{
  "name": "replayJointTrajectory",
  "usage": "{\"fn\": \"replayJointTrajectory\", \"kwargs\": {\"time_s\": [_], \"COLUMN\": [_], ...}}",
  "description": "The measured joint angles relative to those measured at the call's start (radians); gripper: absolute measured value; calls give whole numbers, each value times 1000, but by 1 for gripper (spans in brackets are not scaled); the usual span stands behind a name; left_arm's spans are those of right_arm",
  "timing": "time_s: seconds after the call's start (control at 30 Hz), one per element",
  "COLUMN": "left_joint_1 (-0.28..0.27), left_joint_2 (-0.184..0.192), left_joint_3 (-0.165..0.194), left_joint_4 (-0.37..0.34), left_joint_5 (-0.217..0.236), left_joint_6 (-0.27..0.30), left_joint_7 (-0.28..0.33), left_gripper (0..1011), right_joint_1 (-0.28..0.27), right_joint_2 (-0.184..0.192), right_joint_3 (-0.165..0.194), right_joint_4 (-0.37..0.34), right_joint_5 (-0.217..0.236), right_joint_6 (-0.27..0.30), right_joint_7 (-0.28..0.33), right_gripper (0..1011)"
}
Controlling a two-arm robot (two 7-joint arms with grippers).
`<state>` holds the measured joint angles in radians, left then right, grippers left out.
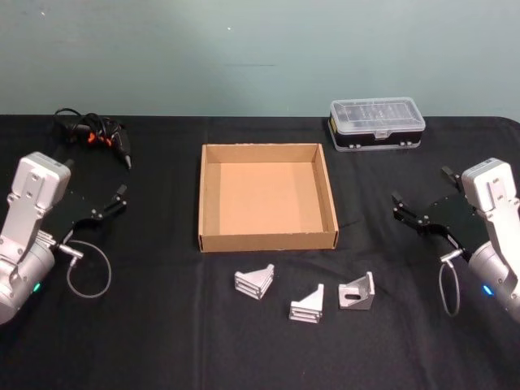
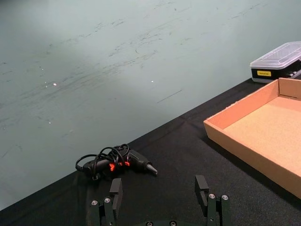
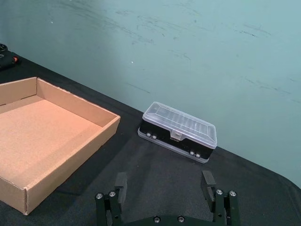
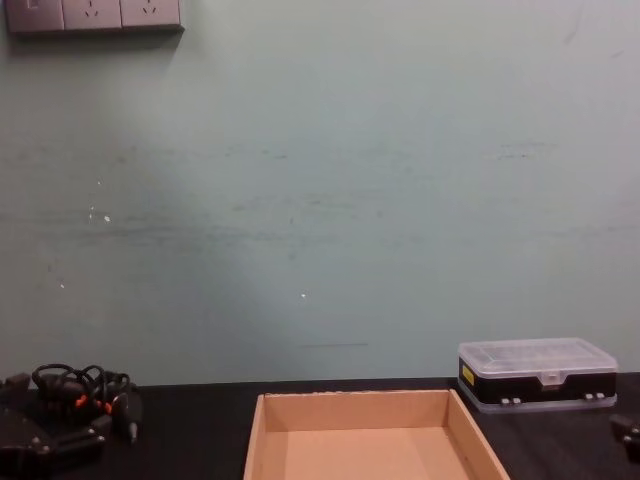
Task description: Use one hand to pick up the angle iron from the table and place it into the box.
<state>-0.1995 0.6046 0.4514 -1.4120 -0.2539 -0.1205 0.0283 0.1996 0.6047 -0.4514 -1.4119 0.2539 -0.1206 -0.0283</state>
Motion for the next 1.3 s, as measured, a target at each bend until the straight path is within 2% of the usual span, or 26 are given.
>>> {"fn": "replayJointTrajectory", "kwargs": {"time_s": [1.3], "left_joint_1": [0], "left_joint_2": [0], "left_joint_3": [0], "left_joint_4": [0], "left_joint_5": [0], "left_joint_6": [0], "left_joint_7": [0], "left_gripper": [1011], "right_joint_1": [0], "right_joint_2": [0], "right_joint_3": [0], "right_joint_4": [0], "right_joint_5": [0], "right_joint_6": [0], "right_joint_7": [0], "right_gripper": [1000]}}
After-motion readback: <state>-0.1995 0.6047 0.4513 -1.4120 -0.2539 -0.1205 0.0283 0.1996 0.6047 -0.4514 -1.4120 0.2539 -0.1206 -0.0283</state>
